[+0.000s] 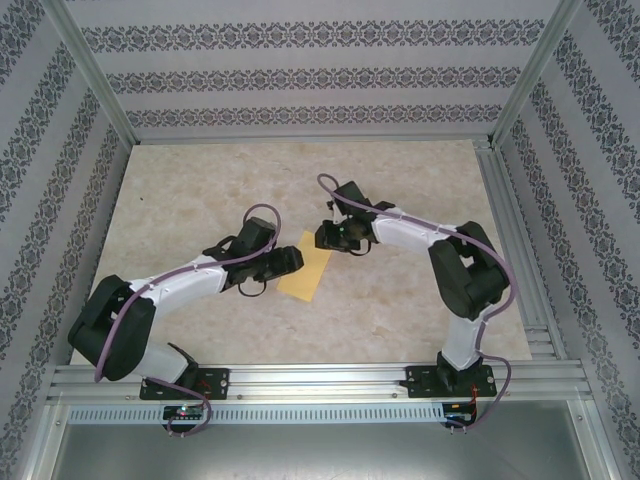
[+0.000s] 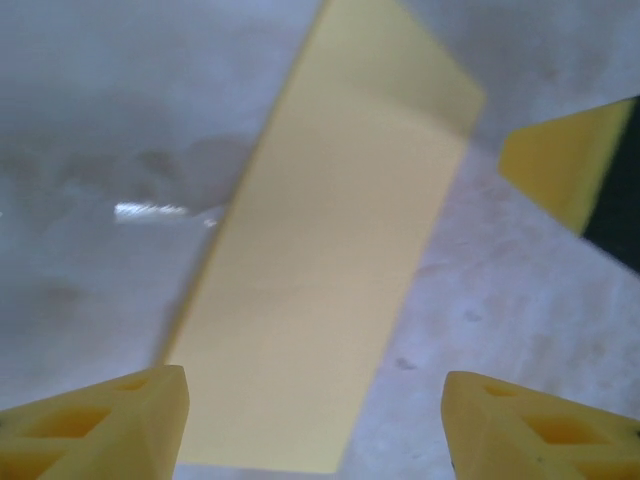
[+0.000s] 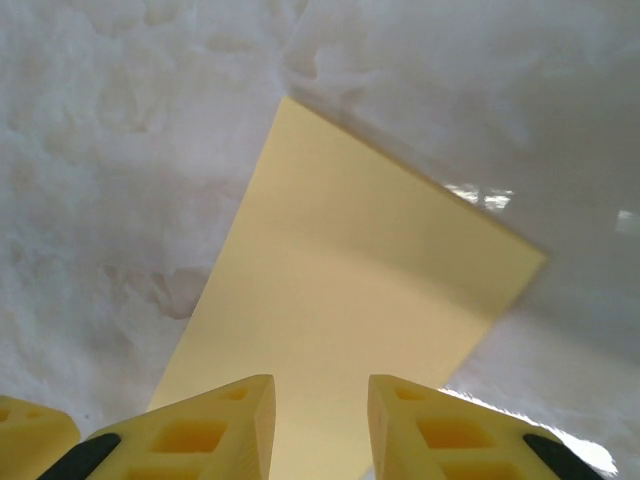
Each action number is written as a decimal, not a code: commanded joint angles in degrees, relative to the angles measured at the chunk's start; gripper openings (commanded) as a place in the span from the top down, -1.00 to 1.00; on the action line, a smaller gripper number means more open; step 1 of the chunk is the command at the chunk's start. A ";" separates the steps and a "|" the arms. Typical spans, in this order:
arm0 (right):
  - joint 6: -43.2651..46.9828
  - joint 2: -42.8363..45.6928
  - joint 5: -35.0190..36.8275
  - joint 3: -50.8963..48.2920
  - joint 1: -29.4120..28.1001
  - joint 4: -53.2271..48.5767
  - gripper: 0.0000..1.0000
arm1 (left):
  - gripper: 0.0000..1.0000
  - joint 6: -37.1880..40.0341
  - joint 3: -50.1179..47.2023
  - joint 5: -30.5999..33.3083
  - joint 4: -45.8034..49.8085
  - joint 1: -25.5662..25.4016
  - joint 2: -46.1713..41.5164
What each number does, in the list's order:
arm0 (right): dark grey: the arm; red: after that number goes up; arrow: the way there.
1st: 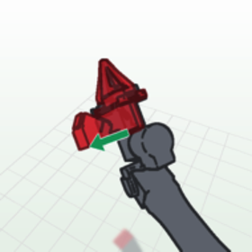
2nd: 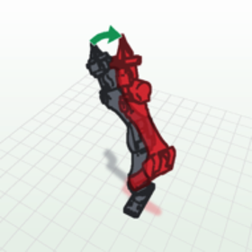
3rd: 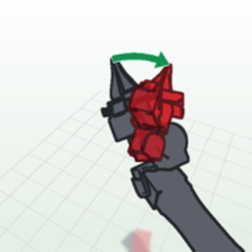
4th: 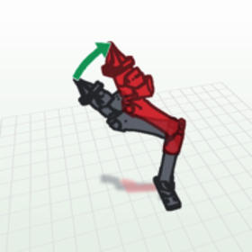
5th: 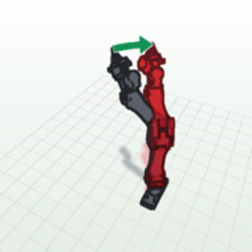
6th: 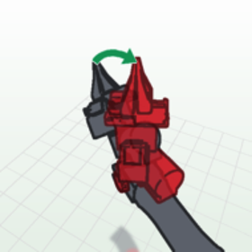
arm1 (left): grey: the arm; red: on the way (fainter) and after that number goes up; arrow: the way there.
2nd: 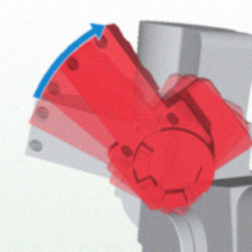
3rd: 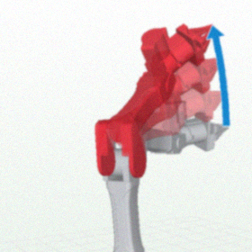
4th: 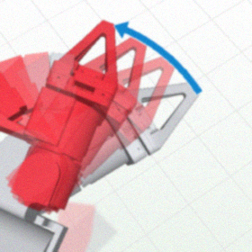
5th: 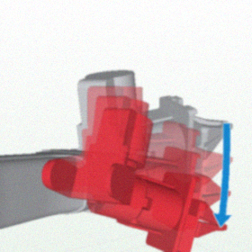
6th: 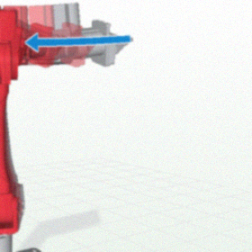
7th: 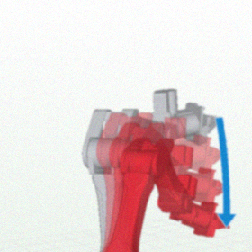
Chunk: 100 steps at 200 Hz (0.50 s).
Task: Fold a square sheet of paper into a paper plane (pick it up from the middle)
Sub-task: First fold in half a square sheet of paper at the center of the table.
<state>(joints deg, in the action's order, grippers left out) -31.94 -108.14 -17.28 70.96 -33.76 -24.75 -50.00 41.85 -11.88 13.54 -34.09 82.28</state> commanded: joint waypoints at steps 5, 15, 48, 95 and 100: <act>-0.73 -4.04 3.08 4.14 -0.86 -2.32 0.37 | -0.42 -0.04 -2.14 -1.00 4.48 0.68 -0.76; -0.51 -5.22 3.99 5.26 -0.96 -3.12 0.37 | -0.42 -0.01 -2.50 -1.79 4.44 0.69 -0.55; 0.04 -7.72 4.58 6.69 -0.96 -3.83 0.36 | -0.42 0.14 -2.64 -2.70 4.04 0.69 0.39; 0.14 -9.06 3.85 6.64 -0.95 -3.73 0.36 | -0.37 0.43 -2.08 -5.22 2.54 0.69 2.66; 0.16 -9.11 3.77 6.58 -0.89 -3.61 0.36 | -0.37 0.42 -2.08 -5.38 2.60 0.70 2.79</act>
<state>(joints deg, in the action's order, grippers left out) -31.97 -116.05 -14.39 76.51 -34.48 -27.55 -50.00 39.11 -15.46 16.58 -33.76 84.09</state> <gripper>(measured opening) 0.319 0.686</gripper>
